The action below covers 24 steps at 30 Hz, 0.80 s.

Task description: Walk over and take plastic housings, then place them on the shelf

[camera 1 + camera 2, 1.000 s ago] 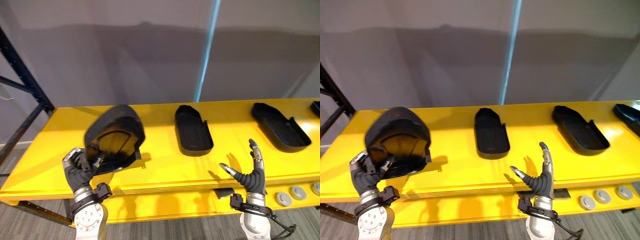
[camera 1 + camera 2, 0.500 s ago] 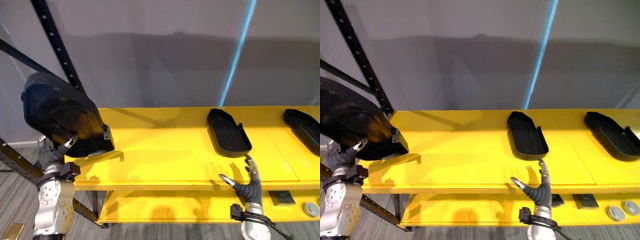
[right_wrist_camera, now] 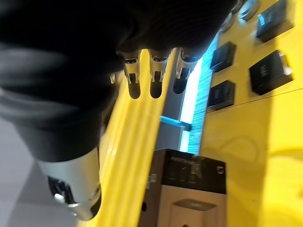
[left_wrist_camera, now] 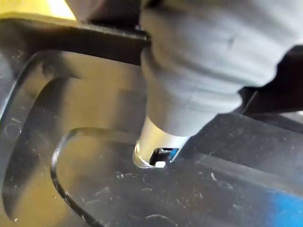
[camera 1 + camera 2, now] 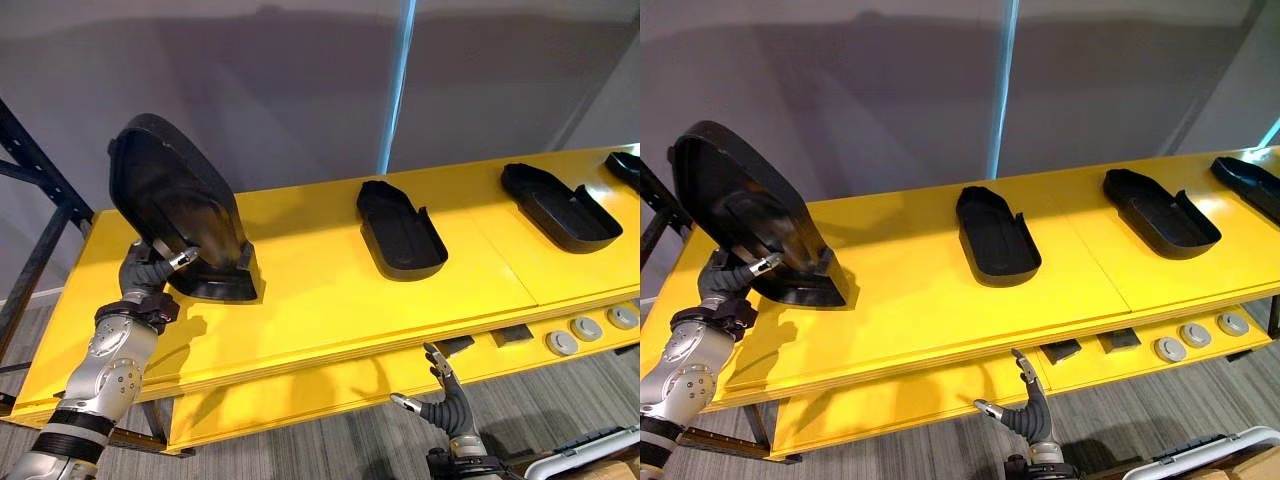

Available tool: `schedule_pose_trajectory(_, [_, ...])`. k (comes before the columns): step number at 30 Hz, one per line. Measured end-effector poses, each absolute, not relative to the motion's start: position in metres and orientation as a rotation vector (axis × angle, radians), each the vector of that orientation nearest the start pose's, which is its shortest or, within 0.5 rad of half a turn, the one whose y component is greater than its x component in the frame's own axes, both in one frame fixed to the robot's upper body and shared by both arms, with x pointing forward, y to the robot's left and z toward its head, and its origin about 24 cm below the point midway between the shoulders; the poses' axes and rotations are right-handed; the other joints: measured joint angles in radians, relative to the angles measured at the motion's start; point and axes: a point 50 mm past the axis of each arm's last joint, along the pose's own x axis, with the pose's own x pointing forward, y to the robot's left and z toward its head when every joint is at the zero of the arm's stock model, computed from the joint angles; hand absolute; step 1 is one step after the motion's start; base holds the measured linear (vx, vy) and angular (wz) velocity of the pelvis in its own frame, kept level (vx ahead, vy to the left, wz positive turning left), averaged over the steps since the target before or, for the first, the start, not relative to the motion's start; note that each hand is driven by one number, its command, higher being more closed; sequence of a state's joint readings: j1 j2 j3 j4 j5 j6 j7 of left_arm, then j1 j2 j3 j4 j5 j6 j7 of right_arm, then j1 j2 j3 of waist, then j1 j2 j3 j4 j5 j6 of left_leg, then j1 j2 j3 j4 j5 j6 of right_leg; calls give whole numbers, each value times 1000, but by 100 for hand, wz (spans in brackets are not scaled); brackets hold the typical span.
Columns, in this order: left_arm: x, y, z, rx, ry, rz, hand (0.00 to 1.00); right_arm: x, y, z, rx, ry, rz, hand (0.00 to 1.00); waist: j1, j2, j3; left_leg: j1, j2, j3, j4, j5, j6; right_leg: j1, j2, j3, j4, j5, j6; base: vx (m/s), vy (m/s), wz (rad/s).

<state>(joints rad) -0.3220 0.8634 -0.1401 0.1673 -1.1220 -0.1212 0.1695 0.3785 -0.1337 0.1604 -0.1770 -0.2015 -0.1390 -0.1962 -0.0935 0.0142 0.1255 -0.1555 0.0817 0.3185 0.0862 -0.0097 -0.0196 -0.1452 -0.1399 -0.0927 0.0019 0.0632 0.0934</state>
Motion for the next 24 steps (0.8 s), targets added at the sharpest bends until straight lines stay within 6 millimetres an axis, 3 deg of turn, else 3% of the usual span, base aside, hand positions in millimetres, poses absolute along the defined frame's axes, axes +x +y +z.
schedule_pose_trajectory(7, [305, 299, 167, -190, -152, 140, 100, 170, -151, 16, -311, 33, -30, 0, 1, -1, 24, -3, 0, -19, -15, 3, -3, -9, 5, 18, -14, 2, -3, 24, -15, -7])
schedule_pose_trajectory(16, [329, 316, 178, -149, -131, 282, 100, 177, -128, 19, -303, -8, 70, 0, -1, -17, 56, -6, -2, -21, -43, 25, -6, -31, 7, 26, -6, 3, -11, -37, 2, -1])
schedule_pose_trajectory(17, [329, 319, 179, -150, -130, 299, 0, 178, -127, 20, -301, -11, 72, 0, -2, -20, 61, -6, -2, -21, -48, 29, -7, -33, 8, 26, -7, 4, -13, -54, 5, -2])
schedule_pose_trajectory(24, [332, 338, 173, -94, -60, 419, 0, 181, -127, 22, -302, -26, 63, 0, 0, -44, 86, -8, -2, -21, -55, 35, -8, -39, 10, 27, -9, 10, -13, -11, 2, 0])
